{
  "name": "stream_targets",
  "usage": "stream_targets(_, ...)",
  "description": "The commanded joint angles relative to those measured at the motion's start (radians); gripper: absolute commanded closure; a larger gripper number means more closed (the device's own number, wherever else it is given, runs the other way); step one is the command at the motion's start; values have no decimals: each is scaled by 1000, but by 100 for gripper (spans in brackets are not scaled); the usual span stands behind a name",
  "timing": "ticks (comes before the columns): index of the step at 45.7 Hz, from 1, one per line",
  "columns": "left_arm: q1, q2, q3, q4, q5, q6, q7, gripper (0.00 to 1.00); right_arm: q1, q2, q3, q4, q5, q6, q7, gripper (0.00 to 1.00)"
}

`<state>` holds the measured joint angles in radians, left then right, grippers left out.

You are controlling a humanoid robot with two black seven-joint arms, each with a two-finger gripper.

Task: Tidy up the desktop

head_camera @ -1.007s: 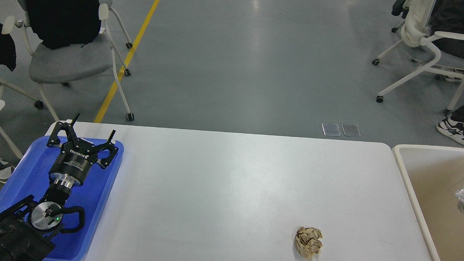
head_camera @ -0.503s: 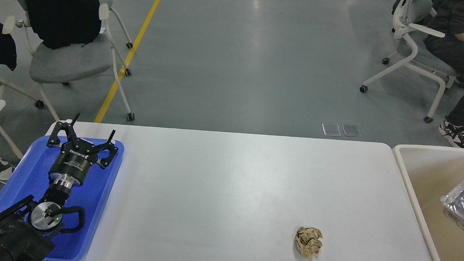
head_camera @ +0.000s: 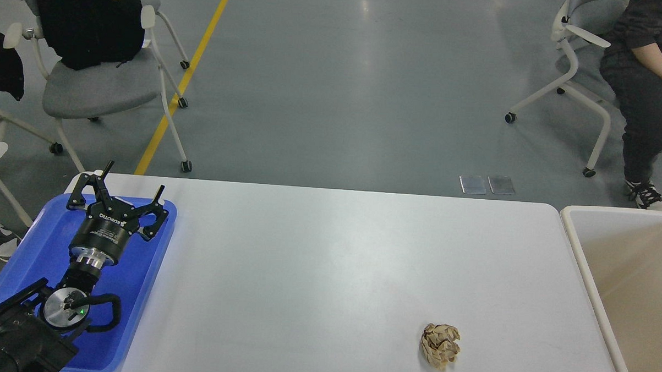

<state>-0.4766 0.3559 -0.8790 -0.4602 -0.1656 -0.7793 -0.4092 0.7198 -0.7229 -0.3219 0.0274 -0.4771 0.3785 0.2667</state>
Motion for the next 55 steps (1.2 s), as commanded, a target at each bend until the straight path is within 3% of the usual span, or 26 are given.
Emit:
stream_targets(1, 0, 0, 0, 0, 0, 0, 1, 1, 206, -142, -65, 90, 2, 8, 0, 0)
stream_targets(6, 0, -2, 0, 0, 0, 0, 1, 1, 395, -204, -129, 238, 2, 8, 0, 0)
stream_targets(12, 0, -2, 0, -1, 0, 0, 1, 1, 645, -178, -273, 333, 2, 10, 0, 0)
stream_targets(26, 0, -2, 0, -1, 0, 0, 1, 1, 886, 155, -477, 373, -14, 13, -1, 0)
stream_targets(37, 0, -2, 0, 0, 0, 0, 1, 1, 1078, 378, -542, 540, -9, 111, -14, 0)
stream_targets(45, 0, -2, 0, 0, 0, 0, 1, 1, 1158, 543, -605, 609, 11, 181, -145, 0)
stream_targets(49, 0, -2, 0, 0, 0, 0, 1, 1, 1175, 606, -605, 638, 67, 186, -265, 0)
stream_targets(52, 0, -2, 0, 0, 0, 0, 1, 1, 1181, 645, -605, 658, 127, 191, -383, 0)
stream_targets(55, 0, -2, 0, 0, 0, 0, 1, 1, 1195, 655, -609, 690, 161, 214, -451, 0)
